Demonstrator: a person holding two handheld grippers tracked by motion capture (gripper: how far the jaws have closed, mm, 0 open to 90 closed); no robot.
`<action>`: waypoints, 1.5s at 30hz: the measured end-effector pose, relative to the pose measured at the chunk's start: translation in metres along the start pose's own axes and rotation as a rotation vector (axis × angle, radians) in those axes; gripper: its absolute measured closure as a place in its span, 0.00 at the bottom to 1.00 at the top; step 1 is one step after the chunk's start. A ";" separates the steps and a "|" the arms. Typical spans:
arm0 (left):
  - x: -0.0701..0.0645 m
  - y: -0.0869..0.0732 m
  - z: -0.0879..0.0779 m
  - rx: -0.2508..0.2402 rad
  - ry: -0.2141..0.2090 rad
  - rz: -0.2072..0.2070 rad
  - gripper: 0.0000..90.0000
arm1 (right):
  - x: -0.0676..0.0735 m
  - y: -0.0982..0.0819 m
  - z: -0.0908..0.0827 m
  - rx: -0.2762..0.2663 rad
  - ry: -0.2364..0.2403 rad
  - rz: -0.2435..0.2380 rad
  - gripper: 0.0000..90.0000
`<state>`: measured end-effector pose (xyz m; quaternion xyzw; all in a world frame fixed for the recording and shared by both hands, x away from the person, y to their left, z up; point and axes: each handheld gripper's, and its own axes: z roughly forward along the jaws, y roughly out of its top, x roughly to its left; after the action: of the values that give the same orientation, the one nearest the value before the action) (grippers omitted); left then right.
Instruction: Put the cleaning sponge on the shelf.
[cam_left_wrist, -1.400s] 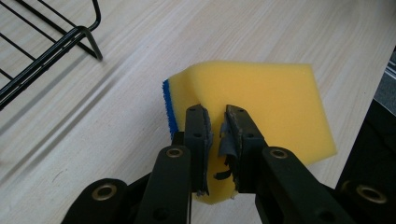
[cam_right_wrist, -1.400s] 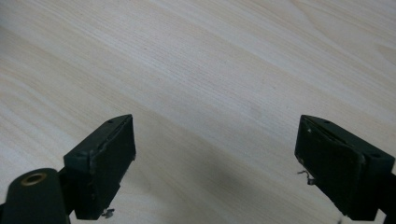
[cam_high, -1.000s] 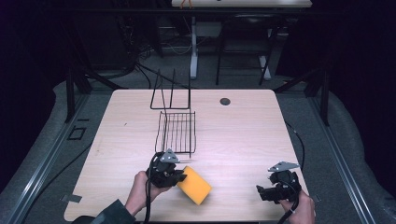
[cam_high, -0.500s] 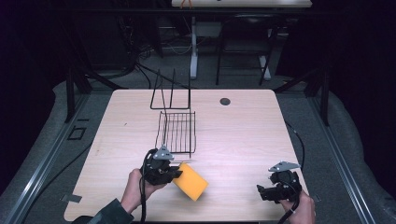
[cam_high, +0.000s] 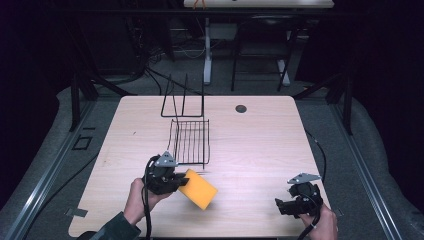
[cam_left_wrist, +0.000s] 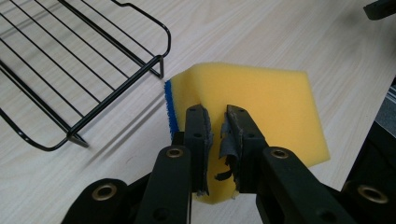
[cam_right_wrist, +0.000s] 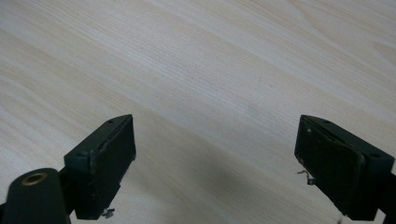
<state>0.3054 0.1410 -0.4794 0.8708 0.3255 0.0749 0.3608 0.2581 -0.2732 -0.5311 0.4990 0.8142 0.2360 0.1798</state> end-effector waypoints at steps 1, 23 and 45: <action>0.001 0.000 0.000 0.000 0.001 0.000 0.88 | 0.000 0.000 0.000 -0.004 -0.001 0.000 0.13; 0.014 0.001 -0.023 -0.054 0.060 -0.016 0.89 | 0.000 0.000 0.000 0.001 -0.001 0.002 0.13; 0.031 0.004 -0.041 -0.110 0.117 -0.041 0.89 | 0.000 0.000 0.000 -0.001 -0.004 0.001 0.13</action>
<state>0.3168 0.1817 -0.4505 0.8370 0.3591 0.1362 0.3898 0.2581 -0.2735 -0.5312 0.4998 0.8134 0.2358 0.1815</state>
